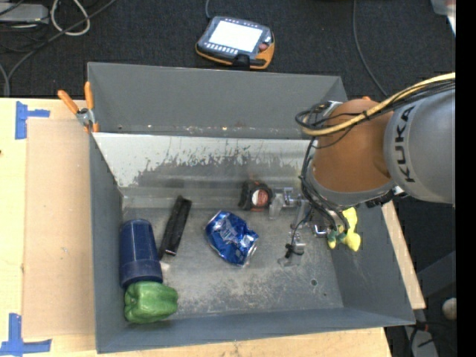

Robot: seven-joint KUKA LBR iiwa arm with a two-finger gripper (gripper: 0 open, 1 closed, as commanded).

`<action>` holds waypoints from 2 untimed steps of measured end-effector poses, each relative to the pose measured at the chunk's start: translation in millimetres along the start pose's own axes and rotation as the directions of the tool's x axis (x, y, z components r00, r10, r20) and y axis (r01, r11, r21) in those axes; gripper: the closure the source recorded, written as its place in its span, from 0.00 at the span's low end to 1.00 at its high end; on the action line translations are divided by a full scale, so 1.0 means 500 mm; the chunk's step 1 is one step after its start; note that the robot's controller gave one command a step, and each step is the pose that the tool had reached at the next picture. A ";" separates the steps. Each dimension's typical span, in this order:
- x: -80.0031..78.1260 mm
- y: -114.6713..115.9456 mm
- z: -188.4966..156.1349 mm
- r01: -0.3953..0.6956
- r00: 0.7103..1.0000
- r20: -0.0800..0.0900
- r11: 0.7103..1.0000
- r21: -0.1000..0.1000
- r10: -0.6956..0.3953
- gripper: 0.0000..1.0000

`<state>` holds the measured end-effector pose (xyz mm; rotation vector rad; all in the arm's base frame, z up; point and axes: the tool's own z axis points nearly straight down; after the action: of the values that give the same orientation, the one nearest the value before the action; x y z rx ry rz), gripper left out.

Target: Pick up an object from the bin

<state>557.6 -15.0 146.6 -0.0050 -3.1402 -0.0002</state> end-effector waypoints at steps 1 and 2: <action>0.000 0.000 0.000 0.000 1.000 0.000 1.000 0.000 0.000 0.00; 0.007 0.011 0.014 -0.128 0.992 -0.002 0.992 -0.001 0.128 0.00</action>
Offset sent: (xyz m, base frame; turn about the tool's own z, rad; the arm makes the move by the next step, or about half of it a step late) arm -0.0038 0.0062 -0.0072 0.1484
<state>554.3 -9.5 139.8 -0.2066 -3.1319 -0.0016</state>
